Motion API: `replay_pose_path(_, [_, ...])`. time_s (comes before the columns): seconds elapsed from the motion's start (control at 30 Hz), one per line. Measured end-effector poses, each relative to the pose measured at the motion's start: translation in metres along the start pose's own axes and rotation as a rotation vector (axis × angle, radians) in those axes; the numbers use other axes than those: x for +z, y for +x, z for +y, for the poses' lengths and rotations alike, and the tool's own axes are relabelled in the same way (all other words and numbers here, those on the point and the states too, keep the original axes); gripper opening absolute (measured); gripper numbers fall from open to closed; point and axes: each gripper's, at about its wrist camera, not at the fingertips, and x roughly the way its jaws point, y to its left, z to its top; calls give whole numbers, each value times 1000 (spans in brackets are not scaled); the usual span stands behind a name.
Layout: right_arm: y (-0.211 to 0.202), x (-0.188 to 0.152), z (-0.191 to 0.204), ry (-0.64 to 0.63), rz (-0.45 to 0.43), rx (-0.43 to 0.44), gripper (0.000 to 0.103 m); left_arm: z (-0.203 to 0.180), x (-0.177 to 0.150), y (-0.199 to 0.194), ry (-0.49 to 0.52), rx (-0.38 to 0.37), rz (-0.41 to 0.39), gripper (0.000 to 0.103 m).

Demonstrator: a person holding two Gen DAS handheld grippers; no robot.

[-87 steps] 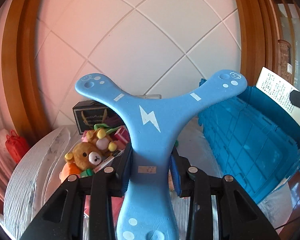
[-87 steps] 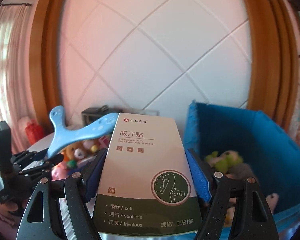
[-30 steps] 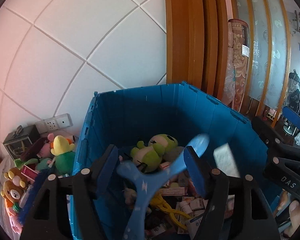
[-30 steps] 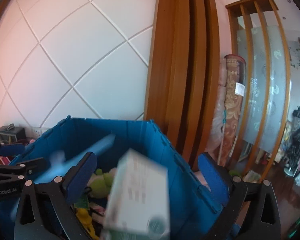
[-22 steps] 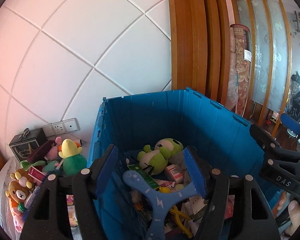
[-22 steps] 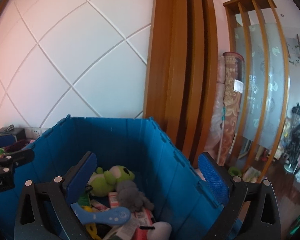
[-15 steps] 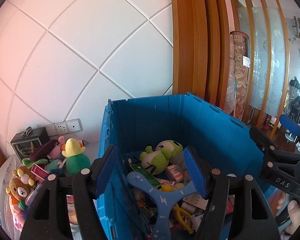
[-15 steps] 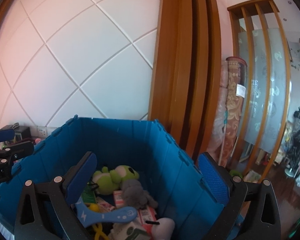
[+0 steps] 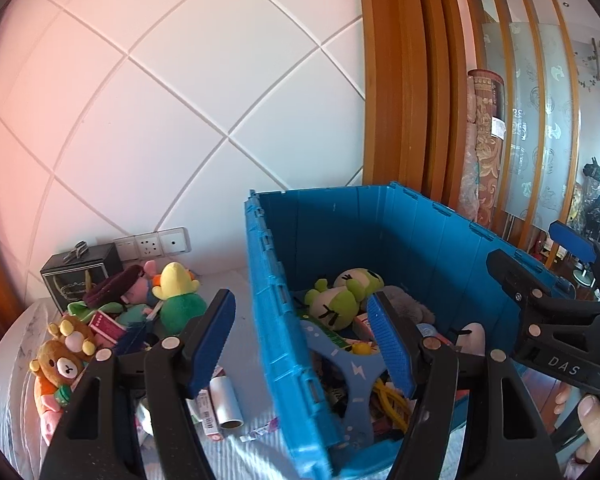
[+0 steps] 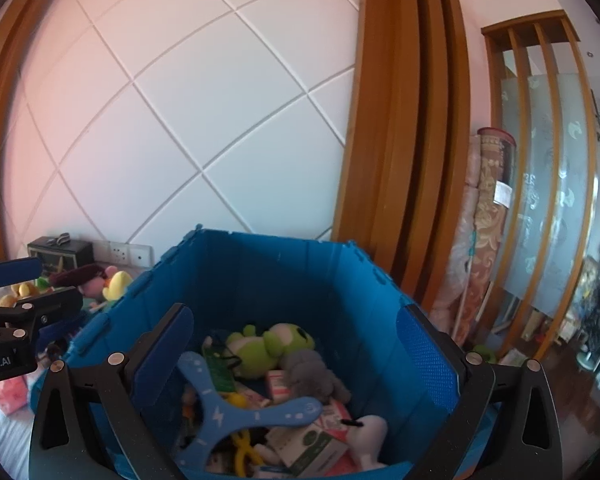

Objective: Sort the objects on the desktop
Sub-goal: 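Withdraw both tools from the crate back over the pile, then grasp the green jar with the left tool while the right tool grasps the white pill bottle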

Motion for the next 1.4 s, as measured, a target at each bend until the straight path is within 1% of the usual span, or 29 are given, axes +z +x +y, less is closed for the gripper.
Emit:
replay_pose_path(0.13, [-7, 2, 25, -14, 0, 21, 103, 29, -8, -12, -16, 31, 0, 68])
replay_pose_path(0.37, [-11, 5, 85, -60, 19, 81, 103, 85, -23, -26, -50, 85, 25, 68])
replay_pose_path(0.63, [-16, 4, 151, -99, 28, 139, 103, 156, -48, -43, -93, 105, 40, 68])
replay_pose_path(0.8, [-19, 0, 185, -111, 30, 186, 103, 205, -72, -46, -117, 170, 66, 68])
replay_pose_path(0.93, [-17, -6, 210, -122, 39, 242, 103, 247, -100, -43, -137, 241, 118, 68])
replay_pose_path(1.03, [-9, -14, 227, -126, 72, 283, 103, 278, -126, -37, -169, 289, 178, 68])
replay_pose_path(1.13, [1, -28, 248, -123, 120, 356, 103, 305, -154, -27, -203, 334, 244, 68])
replay_pose_path(1.23, [13, -46, 268, -138, 167, 393, 103, 325, -184, -17, -235, 351, 311, 68])
replay_pose_path(1.3, [25, -61, 278, -137, 210, 417, 103, 333, -204, -9, -252, 350, 363, 68])
replay_pose_path(1.4, [51, -90, 290, -133, 320, 439, 103, 339, -232, 11, -263, 345, 460, 68])
